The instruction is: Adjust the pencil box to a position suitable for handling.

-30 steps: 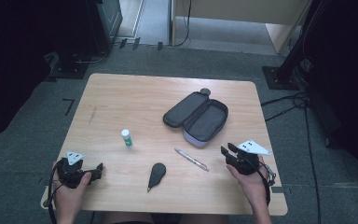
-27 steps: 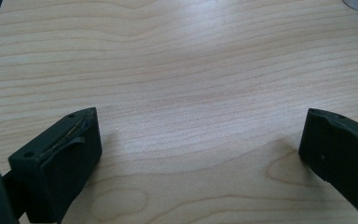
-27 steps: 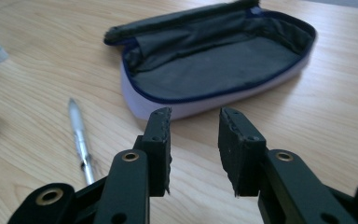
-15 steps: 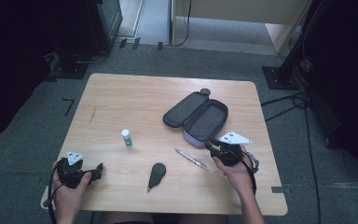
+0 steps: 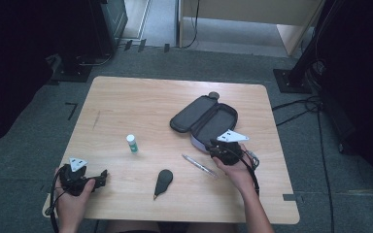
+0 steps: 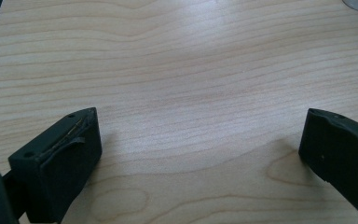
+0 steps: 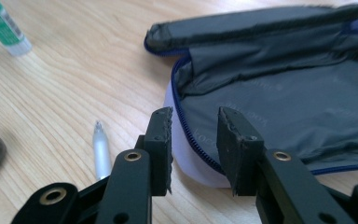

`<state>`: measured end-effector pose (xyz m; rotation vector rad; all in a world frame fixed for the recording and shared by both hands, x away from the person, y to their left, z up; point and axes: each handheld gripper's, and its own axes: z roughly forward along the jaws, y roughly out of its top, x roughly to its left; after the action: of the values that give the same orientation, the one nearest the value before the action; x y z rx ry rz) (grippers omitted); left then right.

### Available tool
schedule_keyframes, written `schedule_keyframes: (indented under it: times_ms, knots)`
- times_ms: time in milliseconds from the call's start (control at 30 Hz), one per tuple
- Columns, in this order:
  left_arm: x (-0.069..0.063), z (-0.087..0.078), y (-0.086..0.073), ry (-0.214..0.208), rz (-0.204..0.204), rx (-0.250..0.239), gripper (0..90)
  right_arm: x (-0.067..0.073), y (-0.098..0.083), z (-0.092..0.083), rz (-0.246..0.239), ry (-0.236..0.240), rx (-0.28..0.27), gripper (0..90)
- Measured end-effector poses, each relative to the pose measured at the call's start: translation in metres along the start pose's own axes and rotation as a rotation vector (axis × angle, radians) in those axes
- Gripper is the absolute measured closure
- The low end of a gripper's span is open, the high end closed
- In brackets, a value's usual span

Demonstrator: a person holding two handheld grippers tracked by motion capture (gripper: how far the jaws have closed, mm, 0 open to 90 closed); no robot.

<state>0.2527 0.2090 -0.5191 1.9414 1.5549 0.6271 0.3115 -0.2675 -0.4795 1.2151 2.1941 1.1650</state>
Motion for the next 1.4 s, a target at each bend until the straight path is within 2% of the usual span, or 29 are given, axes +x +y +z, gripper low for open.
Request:
schedule_keyframes:
  times_ms: [133,267,333,400,533,900,1000,1233,1400]
  knots:
    - [0.000,0.000,0.000,0.000,0.000,0.000,0.0,0.003,-0.002,0.010,-0.018,0.006,0.036,65.8]
    - [0.000,0.000,0.000,-0.001,0.000,0.000,0.0,0.006,-0.001,0.016,-0.029,-0.006,0.057,73.7]
    - [0.000,0.000,0.000,-0.001,0.000,0.000,0.0,0.008,0.001,0.018,-0.045,0.003,0.073,77.8]
    - [0.000,0.000,0.000,-0.001,0.000,0.000,0.0,0.015,0.005,0.020,-0.062,-0.004,0.089,87.5]
    - [0.000,0.000,0.000,-0.001,0.000,0.000,0.0,0.022,0.012,0.024,-0.063,0.002,0.086,89.6]
    - [0.000,0.000,0.000,-0.001,0.000,0.001,0.0,0.051,0.039,0.052,0.013,-0.032,0.063,89.9]
    - [0.000,0.000,0.000,-0.001,0.000,0.000,0.0,0.055,0.042,0.056,0.022,-0.033,0.064,89.9]
    - [0.000,0.000,0.000,-0.001,0.001,0.001,0.0,0.074,0.056,0.073,0.051,-0.054,0.050,89.9]
    - [0.000,0.000,0.000,-0.001,0.002,0.001,0.0,0.083,0.064,0.080,0.086,-0.047,0.027,89.9]
